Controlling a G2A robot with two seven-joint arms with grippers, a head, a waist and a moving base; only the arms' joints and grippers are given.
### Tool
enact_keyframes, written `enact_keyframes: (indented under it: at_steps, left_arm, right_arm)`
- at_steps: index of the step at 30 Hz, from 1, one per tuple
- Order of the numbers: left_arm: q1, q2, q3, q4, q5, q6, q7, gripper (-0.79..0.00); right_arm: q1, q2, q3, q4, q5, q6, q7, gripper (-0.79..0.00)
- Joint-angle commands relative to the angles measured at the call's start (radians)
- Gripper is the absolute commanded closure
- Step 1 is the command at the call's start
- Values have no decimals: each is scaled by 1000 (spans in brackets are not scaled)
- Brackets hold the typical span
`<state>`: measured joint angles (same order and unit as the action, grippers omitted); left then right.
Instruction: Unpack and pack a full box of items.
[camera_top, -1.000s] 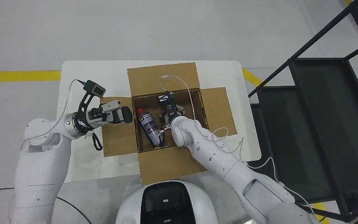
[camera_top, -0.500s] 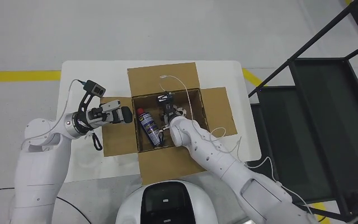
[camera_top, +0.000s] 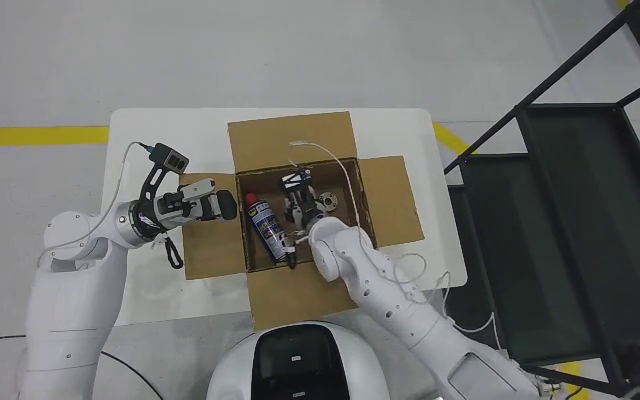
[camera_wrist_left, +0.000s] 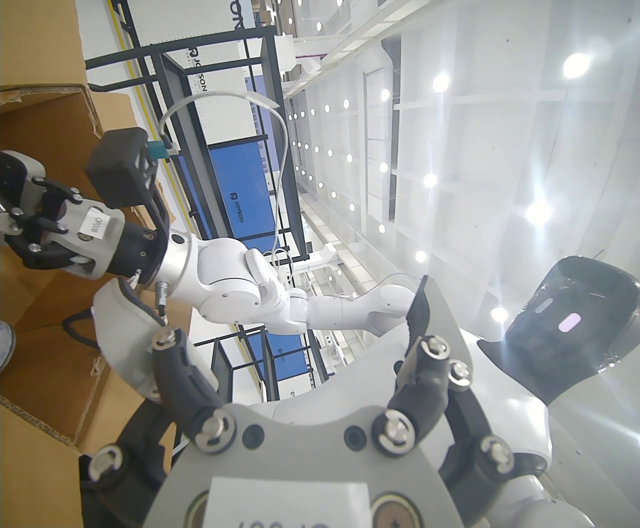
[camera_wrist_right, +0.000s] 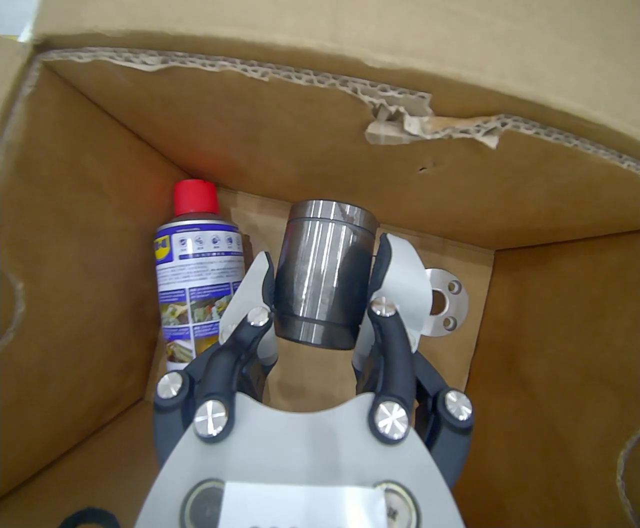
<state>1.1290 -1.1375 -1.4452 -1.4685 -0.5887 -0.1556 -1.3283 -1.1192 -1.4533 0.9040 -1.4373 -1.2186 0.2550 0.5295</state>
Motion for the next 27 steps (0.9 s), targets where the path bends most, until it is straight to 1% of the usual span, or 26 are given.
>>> enact_keyframes:
  at_steps: [1, 6, 11, 20, 27]
  left_arm:
    - [0, 0, 0, 0, 0, 0, 0, -785]
    - [0, 0, 0, 0, 0, 0, 0, -785]
    - [0, 0, 0, 0, 0, 0, 0, -785]
    - [0, 0, 0, 0, 0, 0, 0, -785]
    - [0, 0, 0, 0, 0, 0, 0, -785]
  right_arm:
    - [-32, 11, 41, -37, 20, -57, -5, 0]
    - [-73, 29, 103, -78, 20, -126, 23, 0]
    - [-44, 30, 101, -34, 3, -163, 107, 0]
    - [34, 14, 61, 83, 5, -173, 163, 0]
    - [59, 3, 42, 134, 15, -167, 178, 0]
